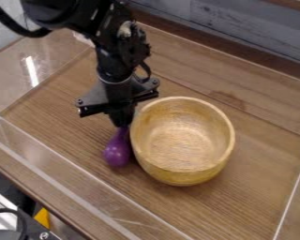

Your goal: Remove the purple eggplant from inside the brown bowl and put it on the table

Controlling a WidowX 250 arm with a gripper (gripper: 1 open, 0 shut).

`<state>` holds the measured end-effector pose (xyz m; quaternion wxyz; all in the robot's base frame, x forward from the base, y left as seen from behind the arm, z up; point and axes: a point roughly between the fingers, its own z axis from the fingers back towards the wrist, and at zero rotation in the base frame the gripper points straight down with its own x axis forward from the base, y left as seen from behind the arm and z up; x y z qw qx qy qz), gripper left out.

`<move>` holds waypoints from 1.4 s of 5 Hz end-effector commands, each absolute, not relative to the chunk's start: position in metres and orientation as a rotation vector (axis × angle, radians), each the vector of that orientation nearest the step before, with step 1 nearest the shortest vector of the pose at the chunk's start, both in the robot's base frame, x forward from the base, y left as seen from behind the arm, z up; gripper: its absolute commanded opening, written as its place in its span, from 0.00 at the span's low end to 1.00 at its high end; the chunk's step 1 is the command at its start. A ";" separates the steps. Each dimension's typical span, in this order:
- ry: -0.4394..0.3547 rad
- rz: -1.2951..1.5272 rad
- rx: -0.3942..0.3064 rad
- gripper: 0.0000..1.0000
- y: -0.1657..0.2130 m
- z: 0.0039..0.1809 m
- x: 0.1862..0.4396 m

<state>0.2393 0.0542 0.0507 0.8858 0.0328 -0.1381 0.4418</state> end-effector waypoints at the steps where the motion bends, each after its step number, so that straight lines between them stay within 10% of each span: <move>1: -0.334 0.889 0.053 0.00 0.058 0.051 0.250; 7: -0.348 0.967 0.057 0.00 0.032 0.067 0.274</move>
